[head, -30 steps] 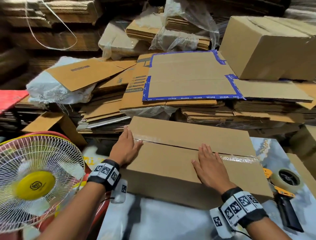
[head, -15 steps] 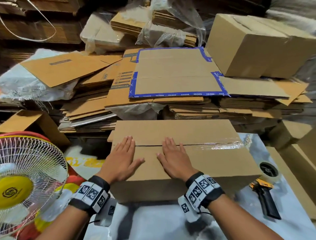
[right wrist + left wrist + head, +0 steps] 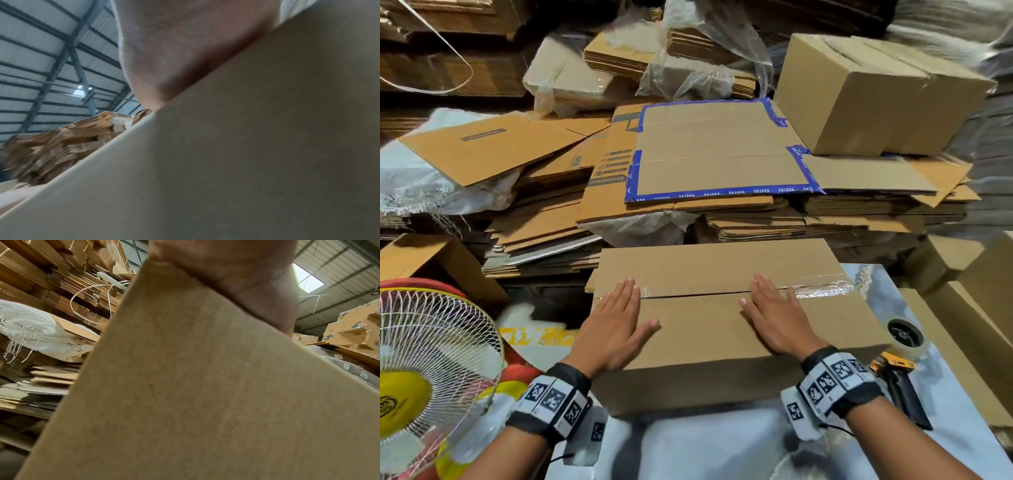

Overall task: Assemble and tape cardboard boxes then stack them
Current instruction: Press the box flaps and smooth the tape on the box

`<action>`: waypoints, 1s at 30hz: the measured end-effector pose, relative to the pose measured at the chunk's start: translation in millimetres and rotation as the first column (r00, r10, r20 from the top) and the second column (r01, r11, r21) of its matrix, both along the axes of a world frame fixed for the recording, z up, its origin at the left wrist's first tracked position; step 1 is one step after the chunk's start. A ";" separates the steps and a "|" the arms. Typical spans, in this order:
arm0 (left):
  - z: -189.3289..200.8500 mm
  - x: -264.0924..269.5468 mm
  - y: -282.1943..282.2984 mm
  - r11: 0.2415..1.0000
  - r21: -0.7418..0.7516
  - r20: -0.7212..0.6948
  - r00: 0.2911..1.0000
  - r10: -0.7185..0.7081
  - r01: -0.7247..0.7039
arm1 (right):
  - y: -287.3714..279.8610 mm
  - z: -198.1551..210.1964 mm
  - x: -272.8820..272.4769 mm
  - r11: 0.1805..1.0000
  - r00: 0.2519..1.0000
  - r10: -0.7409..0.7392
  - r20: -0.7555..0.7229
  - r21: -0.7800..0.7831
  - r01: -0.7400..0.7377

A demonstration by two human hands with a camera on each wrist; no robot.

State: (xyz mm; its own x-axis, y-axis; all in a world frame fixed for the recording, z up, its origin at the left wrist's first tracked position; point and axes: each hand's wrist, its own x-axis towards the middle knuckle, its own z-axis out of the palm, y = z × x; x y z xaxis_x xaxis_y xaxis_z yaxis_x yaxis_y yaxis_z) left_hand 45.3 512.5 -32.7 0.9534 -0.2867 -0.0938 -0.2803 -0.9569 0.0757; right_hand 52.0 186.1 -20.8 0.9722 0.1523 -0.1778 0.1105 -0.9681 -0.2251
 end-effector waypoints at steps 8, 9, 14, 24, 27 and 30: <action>1.0 -0.1 -0.1 1.000 -0.024 0.000 1.000 0.021 -0.021 | -54.6 -3.3 7.5 0.986 0.986 -0.168 -0.001 0.010 0.168; 0.4 0.3 -0.1 1.000 -0.020 -0.003 1.000 0.021 -0.021 | -66.3 -4.0 11.5 0.967 0.967 -0.255 0.029 0.018 0.254; -2.2 0.7 1.8 0.999 -0.030 -0.003 1.000 0.015 -0.015 | -123.2 -4.9 22.3 0.716 0.721 -0.692 -0.018 0.106 0.690; -1.6 0.6 -2.3 0.999 -0.047 0.009 1.000 0.022 -0.021 | -147.5 -11.2 33.1 0.692 0.738 -0.672 -0.064 0.301 0.657; -1.2 0.0 -2.8 0.999 -0.044 0.002 1.000 0.024 -0.023 | -143.9 -9.3 32.0 0.684 0.715 -0.698 -0.031 0.267 0.679; -0.4 -0.1 -3.1 0.999 -0.037 -0.002 1.000 0.024 -0.024 | -141.9 -11.3 33.1 0.677 0.702 -0.711 -0.040 0.230 0.699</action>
